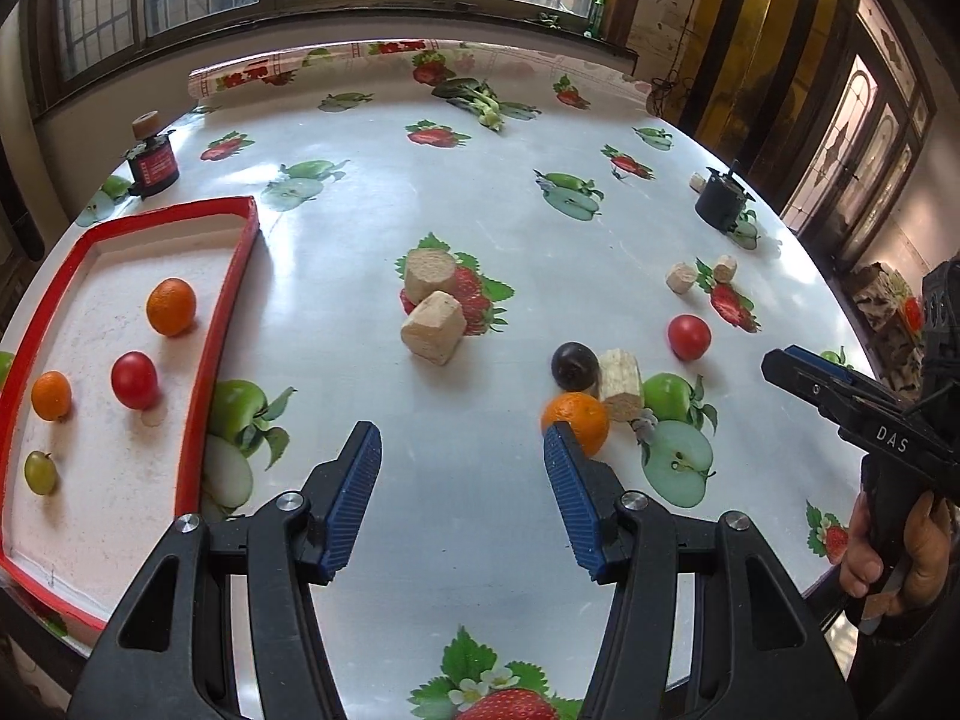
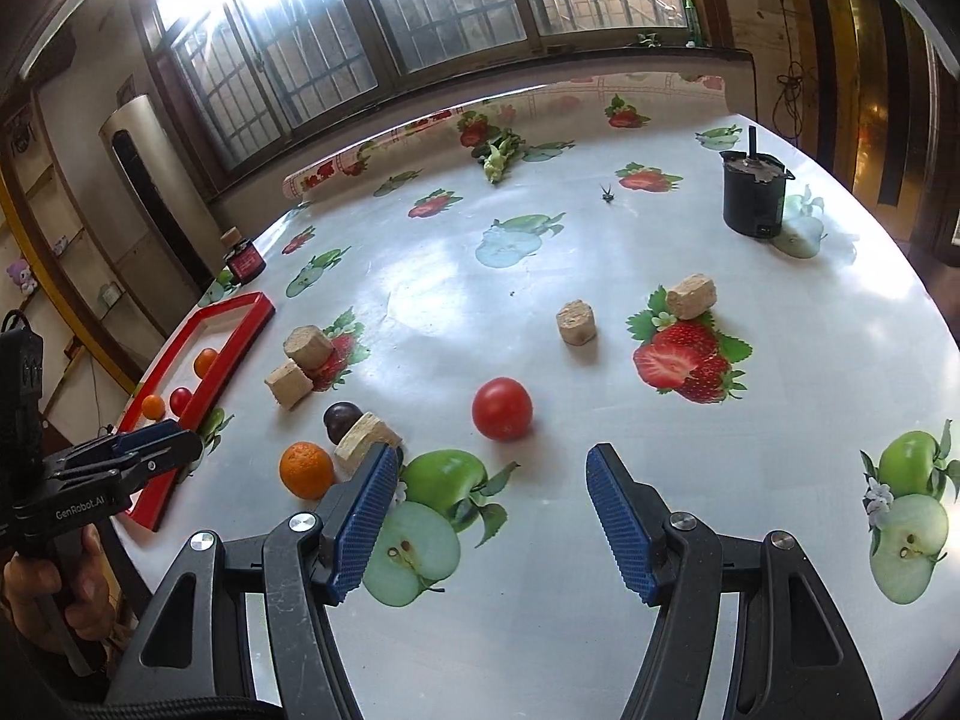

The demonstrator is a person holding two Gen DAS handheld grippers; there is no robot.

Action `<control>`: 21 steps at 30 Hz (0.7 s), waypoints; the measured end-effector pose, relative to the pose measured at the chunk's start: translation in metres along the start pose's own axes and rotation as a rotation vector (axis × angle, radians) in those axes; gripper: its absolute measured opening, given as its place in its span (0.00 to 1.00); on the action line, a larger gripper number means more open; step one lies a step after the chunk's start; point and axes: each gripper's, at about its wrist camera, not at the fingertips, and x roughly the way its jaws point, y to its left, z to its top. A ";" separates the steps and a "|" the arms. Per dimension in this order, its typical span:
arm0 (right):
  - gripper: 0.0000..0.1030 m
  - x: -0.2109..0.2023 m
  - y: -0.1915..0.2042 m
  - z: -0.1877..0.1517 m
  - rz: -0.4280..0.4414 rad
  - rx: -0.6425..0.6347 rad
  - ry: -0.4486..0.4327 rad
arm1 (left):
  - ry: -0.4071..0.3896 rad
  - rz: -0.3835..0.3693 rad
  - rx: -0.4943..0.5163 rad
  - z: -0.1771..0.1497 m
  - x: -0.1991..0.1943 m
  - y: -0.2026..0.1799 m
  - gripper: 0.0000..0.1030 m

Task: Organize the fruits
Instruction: 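Move both open grippers back toward the remaining orange and tomato, then grasp the orange with the left gripper while the right gripper grasps a red tomato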

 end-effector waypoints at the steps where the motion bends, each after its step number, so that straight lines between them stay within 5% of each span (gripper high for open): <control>1: 0.66 0.001 -0.003 0.000 -0.006 0.004 0.000 | 0.004 -0.009 0.016 0.000 0.003 -0.005 0.54; 13: 0.63 0.033 0.004 0.009 0.014 -0.045 0.045 | 0.055 -0.076 0.087 0.003 0.038 -0.039 0.53; 18: 0.51 0.057 0.005 0.015 0.012 -0.053 0.099 | 0.082 -0.094 0.085 0.003 0.054 -0.041 0.52; 21: 0.46 0.069 0.004 0.015 -0.017 -0.059 0.118 | 0.094 -0.107 0.081 0.004 0.062 -0.040 0.42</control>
